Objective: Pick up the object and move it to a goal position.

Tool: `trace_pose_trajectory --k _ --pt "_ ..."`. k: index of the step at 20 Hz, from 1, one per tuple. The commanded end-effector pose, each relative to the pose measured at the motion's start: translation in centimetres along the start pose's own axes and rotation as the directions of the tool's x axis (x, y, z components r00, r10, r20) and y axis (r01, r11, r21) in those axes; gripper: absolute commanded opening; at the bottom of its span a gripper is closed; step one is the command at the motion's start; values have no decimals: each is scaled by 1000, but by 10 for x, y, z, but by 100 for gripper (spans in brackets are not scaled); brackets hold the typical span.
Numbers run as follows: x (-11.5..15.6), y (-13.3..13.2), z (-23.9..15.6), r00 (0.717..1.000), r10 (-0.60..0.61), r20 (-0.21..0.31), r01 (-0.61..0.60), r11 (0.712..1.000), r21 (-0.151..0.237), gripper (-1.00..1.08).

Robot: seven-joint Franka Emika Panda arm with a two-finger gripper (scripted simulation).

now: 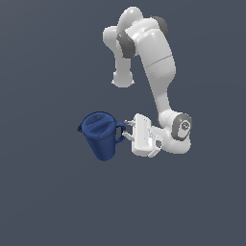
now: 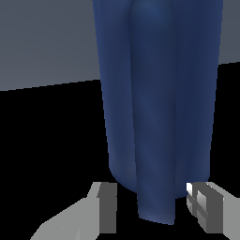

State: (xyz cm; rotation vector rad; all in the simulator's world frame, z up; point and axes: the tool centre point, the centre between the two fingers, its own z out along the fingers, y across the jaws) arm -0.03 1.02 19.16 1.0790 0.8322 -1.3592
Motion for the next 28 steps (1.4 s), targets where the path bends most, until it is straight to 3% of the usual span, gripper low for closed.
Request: trace_pose_trajectory --k 1,3,4,19,24,28 --pt "0 0 3 1000 0 0 0 1000 0 28" --pt "0 1 4 1000 0 1 0 1000 0 28" --pt "0 1 4 1000 0 1 0 1000 0 -100" --pt "-9 -1 3 1000 0 0 0 1000 -1 -100" --pt "-36 -7 0 1000 -2 -1 2 1000 0 -100" --pt "-74 -14 -3 1000 -3 -2 3 1000 1 -100"
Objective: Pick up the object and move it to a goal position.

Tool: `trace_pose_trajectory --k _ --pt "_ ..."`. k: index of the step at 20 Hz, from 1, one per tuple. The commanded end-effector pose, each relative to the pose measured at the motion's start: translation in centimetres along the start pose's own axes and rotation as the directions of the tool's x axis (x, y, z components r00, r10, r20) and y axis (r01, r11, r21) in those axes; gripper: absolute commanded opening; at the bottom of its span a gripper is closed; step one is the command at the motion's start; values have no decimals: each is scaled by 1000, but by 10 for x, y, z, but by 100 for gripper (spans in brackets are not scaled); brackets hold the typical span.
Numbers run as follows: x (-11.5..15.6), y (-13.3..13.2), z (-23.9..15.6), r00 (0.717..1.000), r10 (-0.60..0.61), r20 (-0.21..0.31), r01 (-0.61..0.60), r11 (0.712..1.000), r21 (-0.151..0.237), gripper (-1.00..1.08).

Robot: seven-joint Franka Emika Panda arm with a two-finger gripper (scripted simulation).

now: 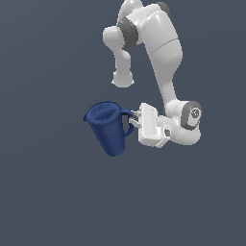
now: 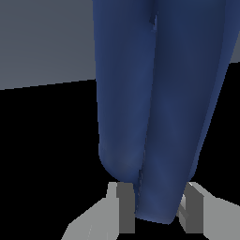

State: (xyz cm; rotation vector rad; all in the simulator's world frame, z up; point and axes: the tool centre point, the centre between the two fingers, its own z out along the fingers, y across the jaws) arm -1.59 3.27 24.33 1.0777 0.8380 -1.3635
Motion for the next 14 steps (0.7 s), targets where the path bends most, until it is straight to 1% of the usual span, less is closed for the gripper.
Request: trace_pose_trajectory --k 1,14 --pt "-29 -5 -2 1000 3 -1 -3 1000 1 -100" --pt "-189 -34 -19 1000 2 -3 -2 1000 5 -100"
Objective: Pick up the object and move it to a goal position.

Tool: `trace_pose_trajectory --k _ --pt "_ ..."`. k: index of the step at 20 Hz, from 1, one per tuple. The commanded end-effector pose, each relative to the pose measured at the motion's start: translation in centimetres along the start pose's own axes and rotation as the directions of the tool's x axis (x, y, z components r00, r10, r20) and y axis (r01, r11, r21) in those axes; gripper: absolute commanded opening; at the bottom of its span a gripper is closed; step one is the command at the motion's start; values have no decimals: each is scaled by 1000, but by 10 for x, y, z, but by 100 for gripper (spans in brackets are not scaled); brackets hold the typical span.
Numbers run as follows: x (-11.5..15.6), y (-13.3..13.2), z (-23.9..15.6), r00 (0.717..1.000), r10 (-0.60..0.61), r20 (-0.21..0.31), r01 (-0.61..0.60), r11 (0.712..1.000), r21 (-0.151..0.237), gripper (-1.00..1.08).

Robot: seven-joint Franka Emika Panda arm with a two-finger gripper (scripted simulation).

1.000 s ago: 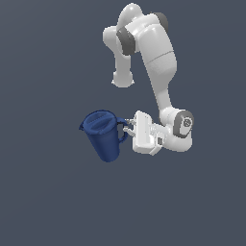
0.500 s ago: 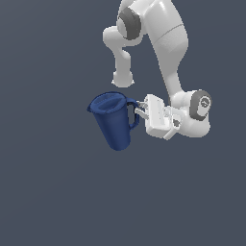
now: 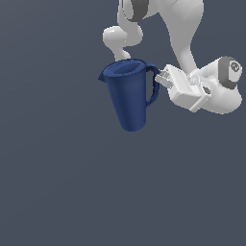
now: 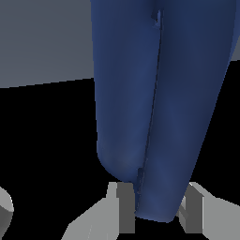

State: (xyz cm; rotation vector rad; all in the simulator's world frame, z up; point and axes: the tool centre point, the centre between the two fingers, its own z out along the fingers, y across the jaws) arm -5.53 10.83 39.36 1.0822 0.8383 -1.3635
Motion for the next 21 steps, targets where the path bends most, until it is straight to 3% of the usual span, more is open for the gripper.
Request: trace_pose_trajectory --k 1,6,11,16,21 --pt "-32 -6 -3 1000 2 0 -2 1000 2 -100" --pt "-87 -14 -10 1000 5 2 -5 1000 1 -100" --pt "-121 -18 -16 1000 7 4 -7 1000 0 -100" --pt "-133 -19 -18 1000 8 6 -8 1000 -1 -100" --pt "-128 -18 -18 1000 7 6 -7 1000 -2 -100"
